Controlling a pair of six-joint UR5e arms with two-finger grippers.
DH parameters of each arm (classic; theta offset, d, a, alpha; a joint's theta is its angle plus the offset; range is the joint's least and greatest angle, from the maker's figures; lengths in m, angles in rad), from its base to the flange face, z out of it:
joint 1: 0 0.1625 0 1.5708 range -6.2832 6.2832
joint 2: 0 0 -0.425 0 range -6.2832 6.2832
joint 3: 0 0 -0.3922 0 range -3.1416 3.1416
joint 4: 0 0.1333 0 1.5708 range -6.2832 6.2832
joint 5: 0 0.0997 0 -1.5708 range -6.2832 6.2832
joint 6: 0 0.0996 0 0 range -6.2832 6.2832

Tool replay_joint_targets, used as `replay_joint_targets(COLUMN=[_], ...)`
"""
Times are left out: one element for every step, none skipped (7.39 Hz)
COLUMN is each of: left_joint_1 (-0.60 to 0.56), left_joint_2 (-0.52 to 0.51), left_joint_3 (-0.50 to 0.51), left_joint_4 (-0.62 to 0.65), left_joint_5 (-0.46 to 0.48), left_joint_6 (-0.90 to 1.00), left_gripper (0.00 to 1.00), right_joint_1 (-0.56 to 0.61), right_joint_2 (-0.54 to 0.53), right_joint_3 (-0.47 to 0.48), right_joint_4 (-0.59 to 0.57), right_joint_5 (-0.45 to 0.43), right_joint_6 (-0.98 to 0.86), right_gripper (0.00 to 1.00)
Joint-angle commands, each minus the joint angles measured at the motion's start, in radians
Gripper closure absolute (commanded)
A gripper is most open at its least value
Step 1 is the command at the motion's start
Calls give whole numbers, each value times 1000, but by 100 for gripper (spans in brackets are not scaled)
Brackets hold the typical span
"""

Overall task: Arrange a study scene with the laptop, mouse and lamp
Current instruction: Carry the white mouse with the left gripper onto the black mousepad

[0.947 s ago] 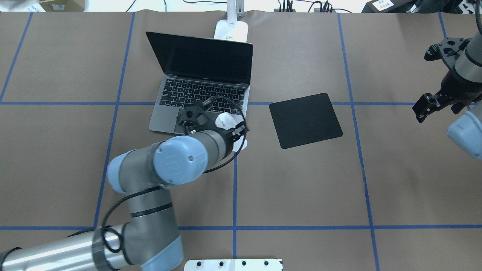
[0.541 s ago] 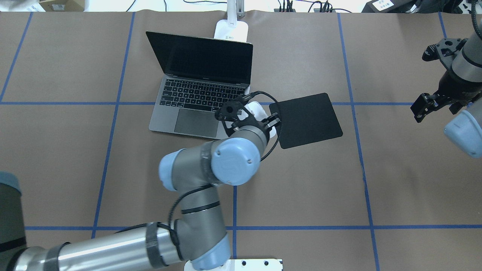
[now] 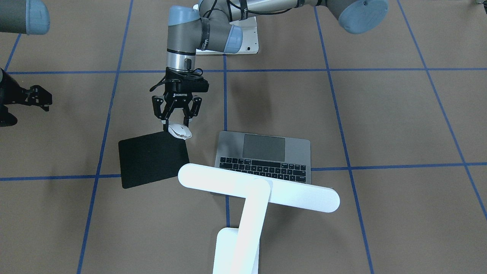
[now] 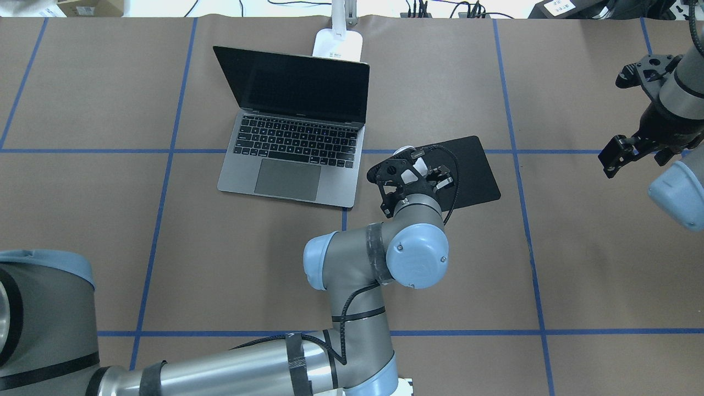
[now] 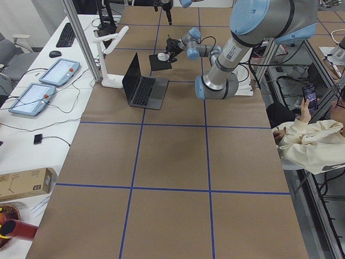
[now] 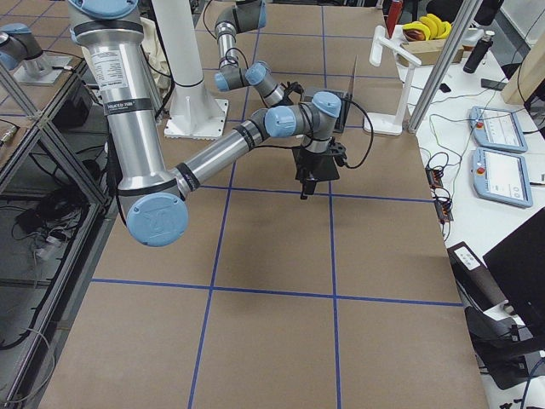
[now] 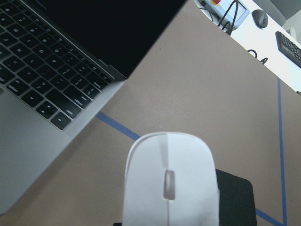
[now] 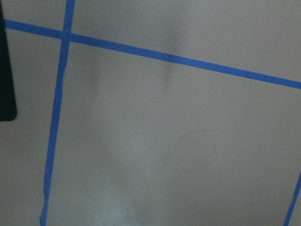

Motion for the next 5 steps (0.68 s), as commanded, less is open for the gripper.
replay_joint_targets(left_joint_1=[29,43,49,54,54], left_joint_2=[-21,-24,-41,-43,-49], left_joint_3=[91,92,92,86,62], left_joint_4=[-27,-28,-27,-27,-25], left_joint_5=[78,103,104,104,100], left_joint_6=[18,16,16,18,24], left_gripper=[68,23,0,0,0], right_joint_1=[0,0,0,0,2], right_joint_2=[0,0,2,5,20], right_joint_3=[-5,-7,-4,-2,-2], right_joint_4=[2,2,2,2,2], right_joint_5=[0,0,0,-3,-8], right_joint_6=[1,1,1,4,7], right_gripper=[0,0,0,0,0])
